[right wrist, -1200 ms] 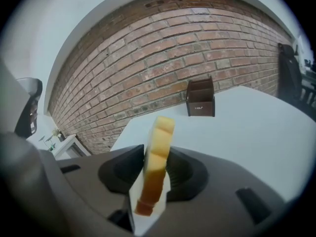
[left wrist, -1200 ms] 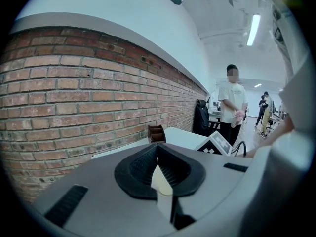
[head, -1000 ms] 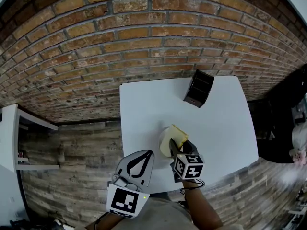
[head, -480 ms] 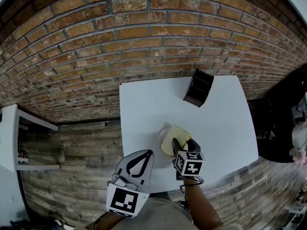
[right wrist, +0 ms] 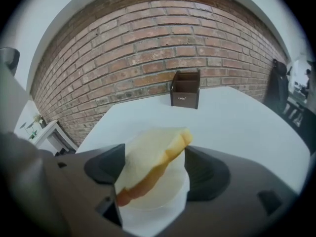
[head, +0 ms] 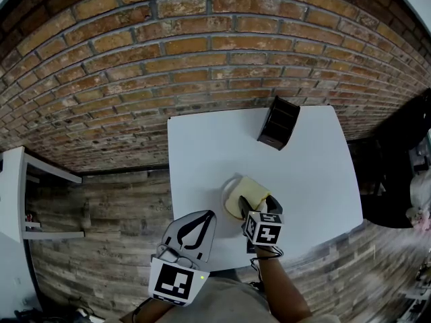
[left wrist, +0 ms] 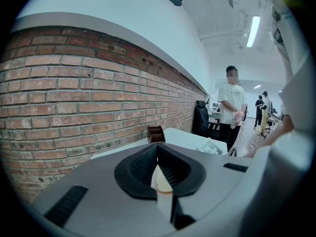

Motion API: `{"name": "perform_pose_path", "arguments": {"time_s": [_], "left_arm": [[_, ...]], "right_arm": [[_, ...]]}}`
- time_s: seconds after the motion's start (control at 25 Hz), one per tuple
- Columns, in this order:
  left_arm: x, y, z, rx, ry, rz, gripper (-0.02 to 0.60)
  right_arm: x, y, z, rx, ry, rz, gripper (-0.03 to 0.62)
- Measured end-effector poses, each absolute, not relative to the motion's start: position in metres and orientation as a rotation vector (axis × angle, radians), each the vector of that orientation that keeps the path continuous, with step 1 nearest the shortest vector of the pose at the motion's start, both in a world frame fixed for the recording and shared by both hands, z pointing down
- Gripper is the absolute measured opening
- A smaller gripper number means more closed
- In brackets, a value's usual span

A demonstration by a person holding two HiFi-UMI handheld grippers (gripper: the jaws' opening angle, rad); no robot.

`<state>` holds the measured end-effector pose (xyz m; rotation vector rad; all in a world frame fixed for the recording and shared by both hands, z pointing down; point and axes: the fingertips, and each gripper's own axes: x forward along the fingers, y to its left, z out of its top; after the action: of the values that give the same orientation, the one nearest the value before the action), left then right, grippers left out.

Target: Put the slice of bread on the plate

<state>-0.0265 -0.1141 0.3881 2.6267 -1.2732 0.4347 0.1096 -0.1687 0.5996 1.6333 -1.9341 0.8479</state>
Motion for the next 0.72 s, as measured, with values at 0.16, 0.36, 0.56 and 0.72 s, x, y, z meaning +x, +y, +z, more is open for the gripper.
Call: {"name": "perform_pose_path", "arguments": {"time_s": [0.16,0.36,0.56,0.72], "left_arm": [[-0.028,-0.113,0.388,2.625,-1.274,0.433,0.009],[-0.027,-0.112,0.387,2.627,-1.269,0.435,0.009],[-0.028,-0.112,0.385,2.633,-1.27,0.426,0.009],[-0.025,-0.11,0.385,2.641,-1.266,0.421,0.009]], "right_arm": [[0.112,-0.168,0.602,1.637,-1.907,0.823,0.376],[0.111,-0.165,0.604,1.619,-1.888,0.819,0.431],[0.112,-0.166,0.595,1.661,-1.905,0.777,0.431],[0.114,-0.169,0.583,1.688,-1.938,0.755,0.428]]}}
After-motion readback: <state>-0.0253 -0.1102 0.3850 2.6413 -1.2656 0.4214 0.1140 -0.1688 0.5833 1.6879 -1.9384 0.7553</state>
